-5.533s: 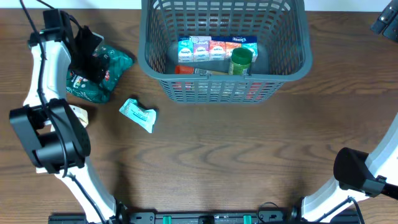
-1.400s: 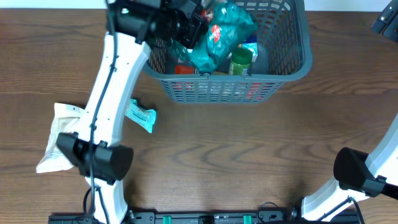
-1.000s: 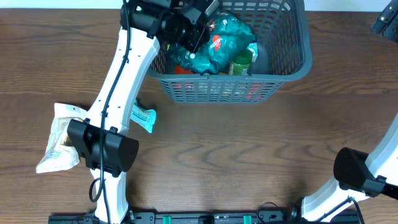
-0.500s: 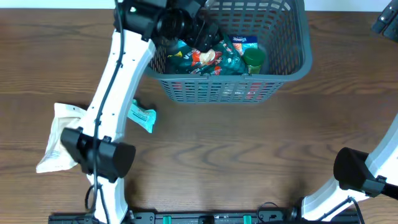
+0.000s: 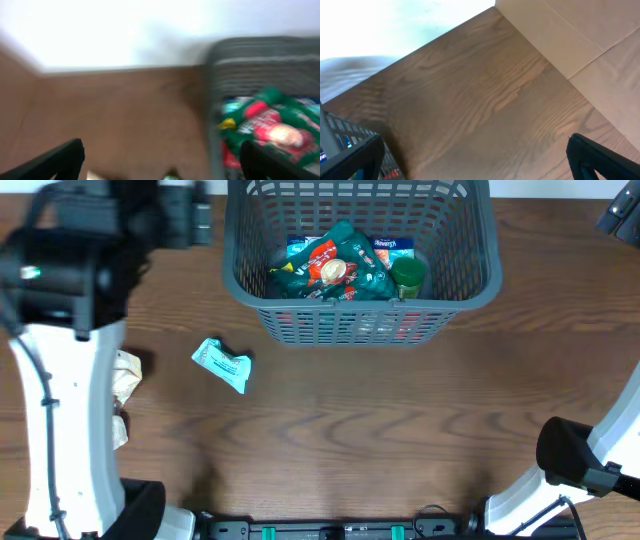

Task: Pack container
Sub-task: 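Open the left gripper and withdraw it back left, then lower the left gripper onto the light-green wipes pack and grasp it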

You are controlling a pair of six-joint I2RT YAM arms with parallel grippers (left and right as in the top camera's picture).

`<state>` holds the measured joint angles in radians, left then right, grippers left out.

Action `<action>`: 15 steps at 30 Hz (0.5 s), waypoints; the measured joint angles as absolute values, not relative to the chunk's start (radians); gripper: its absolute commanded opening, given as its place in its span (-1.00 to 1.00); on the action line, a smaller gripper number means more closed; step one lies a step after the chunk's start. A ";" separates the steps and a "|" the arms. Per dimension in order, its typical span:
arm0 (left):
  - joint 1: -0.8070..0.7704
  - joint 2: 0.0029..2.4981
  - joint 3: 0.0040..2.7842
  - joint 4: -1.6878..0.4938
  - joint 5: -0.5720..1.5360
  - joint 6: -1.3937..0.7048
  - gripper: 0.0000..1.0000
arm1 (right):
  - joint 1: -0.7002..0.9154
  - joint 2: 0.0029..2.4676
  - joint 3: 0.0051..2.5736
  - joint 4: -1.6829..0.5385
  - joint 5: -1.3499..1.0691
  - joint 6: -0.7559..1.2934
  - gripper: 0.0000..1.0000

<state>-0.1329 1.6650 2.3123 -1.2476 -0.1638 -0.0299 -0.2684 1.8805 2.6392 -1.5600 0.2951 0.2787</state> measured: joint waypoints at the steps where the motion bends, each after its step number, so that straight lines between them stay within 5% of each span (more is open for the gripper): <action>1: -0.102 1.663 2.312 -1.288 -0.175 -0.075 0.97 | -0.268 1.880 2.639 -1.560 0.295 0.279 0.99; 9: 0.033 1.709 2.312 -1.583 -0.213 -0.385 0.97 | -0.268 1.880 2.639 -1.560 0.295 0.279 0.98; 15: 0.036 1.787 2.287 -1.610 -0.158 -0.556 0.97 | -0.268 1.880 2.639 -1.560 0.295 0.279 0.98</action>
<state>0.0357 1.7870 2.2871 -1.6100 -0.1577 -0.5556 -0.2684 1.8805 2.6392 -1.5600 0.2951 0.2787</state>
